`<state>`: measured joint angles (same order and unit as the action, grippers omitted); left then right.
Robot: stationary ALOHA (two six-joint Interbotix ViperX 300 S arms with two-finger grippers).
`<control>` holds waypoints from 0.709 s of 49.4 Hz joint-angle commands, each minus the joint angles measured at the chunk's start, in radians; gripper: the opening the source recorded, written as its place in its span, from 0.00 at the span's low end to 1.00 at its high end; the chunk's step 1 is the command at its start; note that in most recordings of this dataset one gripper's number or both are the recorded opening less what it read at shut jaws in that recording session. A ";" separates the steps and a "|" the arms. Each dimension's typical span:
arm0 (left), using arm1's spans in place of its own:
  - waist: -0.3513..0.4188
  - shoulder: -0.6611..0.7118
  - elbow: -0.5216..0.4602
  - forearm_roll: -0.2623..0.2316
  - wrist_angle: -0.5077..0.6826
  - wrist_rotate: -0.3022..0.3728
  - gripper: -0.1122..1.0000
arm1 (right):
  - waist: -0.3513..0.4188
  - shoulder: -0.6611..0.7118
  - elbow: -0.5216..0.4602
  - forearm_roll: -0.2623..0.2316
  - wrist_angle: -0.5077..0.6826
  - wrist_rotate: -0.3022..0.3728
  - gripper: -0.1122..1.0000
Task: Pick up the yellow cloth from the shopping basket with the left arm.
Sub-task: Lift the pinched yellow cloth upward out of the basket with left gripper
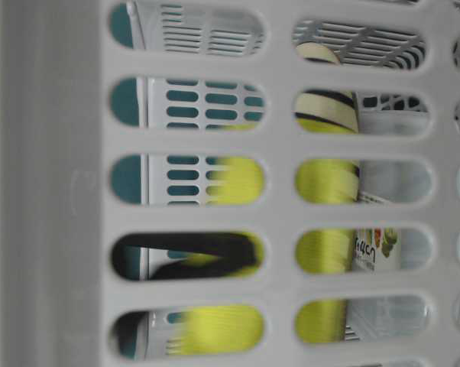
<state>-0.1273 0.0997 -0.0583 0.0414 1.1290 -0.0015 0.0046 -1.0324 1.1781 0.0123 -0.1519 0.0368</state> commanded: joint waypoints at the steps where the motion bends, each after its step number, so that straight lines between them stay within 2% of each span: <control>1: -0.006 -0.029 -0.118 0.003 0.063 -0.003 0.23 | 0.000 0.003 -0.015 0.003 -0.011 0.002 0.10; 16: -0.015 -0.011 -0.390 0.003 0.238 0.000 0.23 | 0.002 -0.008 -0.014 0.003 -0.011 0.002 0.10; 35: -0.002 -0.009 -0.405 0.005 0.276 0.005 0.23 | 0.000 -0.014 -0.012 0.003 -0.011 0.002 0.10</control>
<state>-0.1350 0.1120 -0.4433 0.0430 1.4036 0.0000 0.0046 -1.0508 1.1781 0.0123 -0.1503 0.0368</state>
